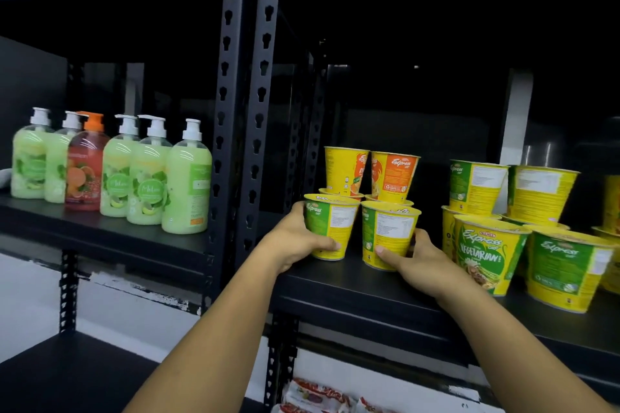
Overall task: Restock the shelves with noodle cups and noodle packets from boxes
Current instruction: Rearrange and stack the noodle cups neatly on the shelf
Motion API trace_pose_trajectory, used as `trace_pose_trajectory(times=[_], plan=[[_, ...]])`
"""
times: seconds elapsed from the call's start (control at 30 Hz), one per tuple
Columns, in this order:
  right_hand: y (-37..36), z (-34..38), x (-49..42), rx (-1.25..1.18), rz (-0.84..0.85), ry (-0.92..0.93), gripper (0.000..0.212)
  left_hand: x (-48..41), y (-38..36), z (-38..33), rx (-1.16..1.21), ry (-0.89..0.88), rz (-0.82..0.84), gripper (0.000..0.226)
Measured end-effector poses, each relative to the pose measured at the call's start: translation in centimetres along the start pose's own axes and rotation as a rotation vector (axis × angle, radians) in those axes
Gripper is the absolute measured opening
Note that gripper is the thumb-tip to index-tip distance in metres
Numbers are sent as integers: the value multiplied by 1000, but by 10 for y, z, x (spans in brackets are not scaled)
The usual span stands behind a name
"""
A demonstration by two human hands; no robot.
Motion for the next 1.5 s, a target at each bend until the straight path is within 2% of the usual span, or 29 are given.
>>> trace_pose_trajectory(times=[0.4, 0.87, 1.2, 1.5], plan=[[1, 2, -1, -6, -1, 16, 75, -1, -3, -5, -85, -16, -1, 96], [2, -1, 0, -35, 7, -17, 78, -7, -4, 3, 35, 7, 31, 90], [3, 4, 9, -74, 4, -5, 76, -9, -3, 7, -28, 4, 51, 116], [4, 10, 13, -136, 19, 24, 79, -2, -1, -2, 22, 3, 30, 120]])
Point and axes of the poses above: each hand's wrist, its own x-axis away from the middle knuckle, its own y-axis out of the back of the hand, z = x × y, the point moved 9 cm from there along -x, towards the middle knuckle, and after that the axes turned 12 degrees about -y, right-handed, at the moved point
